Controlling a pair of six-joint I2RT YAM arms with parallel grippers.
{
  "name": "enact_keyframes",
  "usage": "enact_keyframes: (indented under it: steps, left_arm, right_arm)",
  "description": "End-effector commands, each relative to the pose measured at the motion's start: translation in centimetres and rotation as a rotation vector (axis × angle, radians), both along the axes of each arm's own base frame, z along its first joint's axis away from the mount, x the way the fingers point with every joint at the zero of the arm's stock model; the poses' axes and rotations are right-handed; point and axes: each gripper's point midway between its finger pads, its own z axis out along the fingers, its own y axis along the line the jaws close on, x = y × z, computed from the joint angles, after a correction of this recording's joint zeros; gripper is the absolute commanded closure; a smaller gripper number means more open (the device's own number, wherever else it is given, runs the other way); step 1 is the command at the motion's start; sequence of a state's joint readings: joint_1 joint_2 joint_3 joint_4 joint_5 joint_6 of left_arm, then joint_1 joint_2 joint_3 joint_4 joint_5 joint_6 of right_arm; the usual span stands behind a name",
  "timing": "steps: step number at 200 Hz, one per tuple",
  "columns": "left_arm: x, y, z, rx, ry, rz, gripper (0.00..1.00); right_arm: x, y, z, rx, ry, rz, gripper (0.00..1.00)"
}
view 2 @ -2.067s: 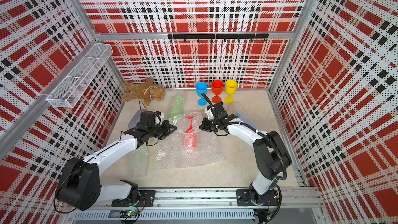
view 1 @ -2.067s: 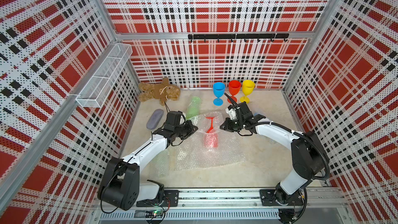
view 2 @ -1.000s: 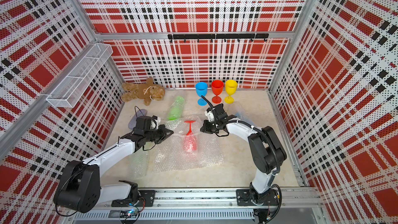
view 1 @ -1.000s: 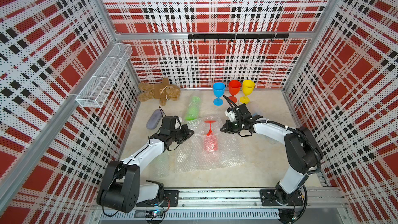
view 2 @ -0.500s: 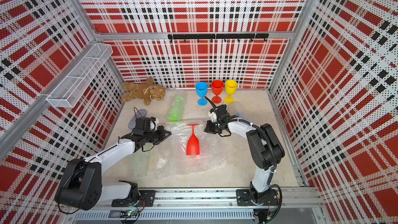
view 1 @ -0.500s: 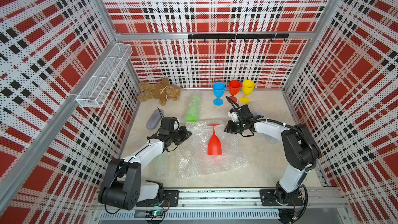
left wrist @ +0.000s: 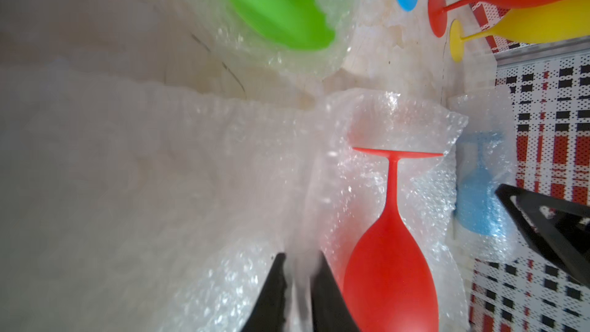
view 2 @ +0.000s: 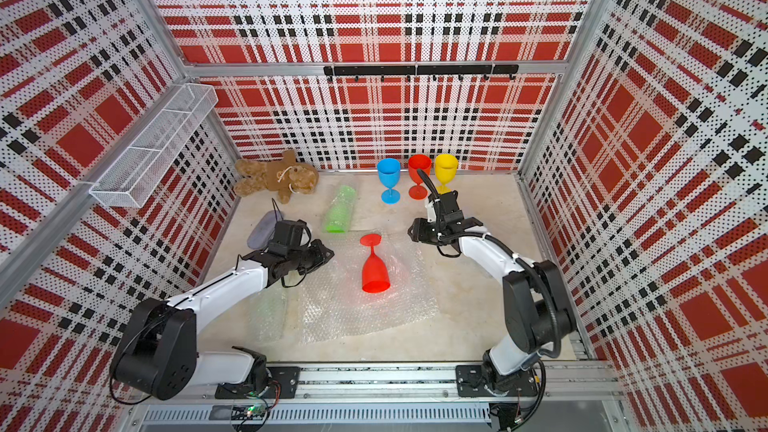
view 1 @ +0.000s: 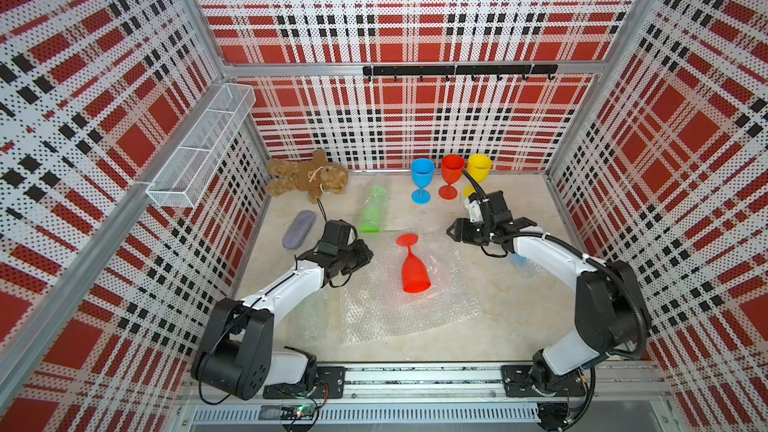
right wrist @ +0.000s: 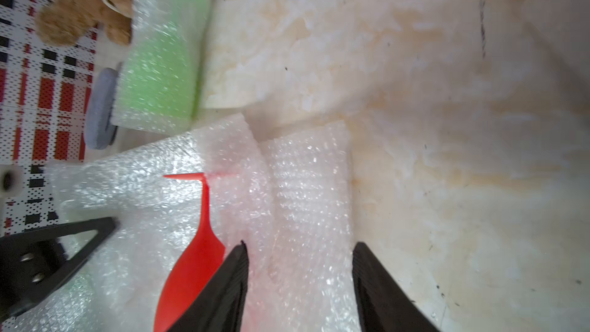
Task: Unpack wine glasses from bubble wrap
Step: Unwrap the bubble wrap.
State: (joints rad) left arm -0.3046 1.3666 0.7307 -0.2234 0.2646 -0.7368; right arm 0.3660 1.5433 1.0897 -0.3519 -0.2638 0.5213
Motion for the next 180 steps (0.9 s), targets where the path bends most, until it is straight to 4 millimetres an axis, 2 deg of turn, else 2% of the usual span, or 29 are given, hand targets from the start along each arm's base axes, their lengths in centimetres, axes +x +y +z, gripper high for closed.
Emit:
enact_keyframes:
  steps: [1, 15, 35, 57, 65, 83, 113, 132, 154, 168, 180]
  left_arm:
    - [0.2, 0.6, -0.4, 0.046, 0.009, 0.007, 0.67]
    - [0.2, 0.9, -0.4, 0.061, 0.003, 0.016, 0.58]
    - [0.3, 1.8, 0.1, 0.103, -0.014, 0.040, 0.50]
    - [0.3, 2.6, 0.7, 0.120, -0.029, 0.059, 0.47]
    - [0.3, 2.8, 0.8, 0.126, -0.034, 0.064, 0.47]
    - [0.4, 3.3, 1.6, 0.164, -0.059, 0.073, 0.46]
    - [0.9, 2.7, 5.2, 0.250, -0.162, 0.061, 0.48]
    - [1.1, 0.7, 7.8, 0.272, -0.237, 0.032, 0.49]
    - [1.2, -3.9, 9.8, 0.230, -0.296, -0.048, 0.51]
    - [1.2, -7.0, 9.6, 0.196, -0.297, -0.117, 0.53]
    - [0.7, -9.3, 8.4, 0.166, -0.268, -0.180, 0.56]
  right_arm:
    - [-1.3, 0.7, 2.0, -0.044, -0.076, 0.053, 0.45]
    - [-2.5, 2.8, 2.2, -0.073, -0.071, 0.121, 0.47]
    - [-4.4, 6.2, 1.6, -0.091, -0.044, 0.211, 0.56]
    - [-5.9, 8.9, 0.3, -0.076, -0.003, 0.263, 0.74]
    - [-6.1, 9.4, -0.3, -0.079, 0.012, 0.268, 0.79]
    - [-6.2, 9.9, -1.9, -0.088, 0.045, 0.266, 0.82]
    - [-5.5, 9.4, -4.5, -0.140, 0.082, 0.227, 0.84]
    - [-5.2, 9.3, -5.7, -0.160, 0.103, 0.205, 0.86]
    - [-5.1, 9.3, -6.6, -0.161, 0.112, 0.196, 0.86]
    - [-5.0, 9.1, -7.3, -0.158, 0.133, 0.159, 0.87]
    - [-5.0, 8.7, -8.0, -0.172, 0.143, 0.140, 0.87]
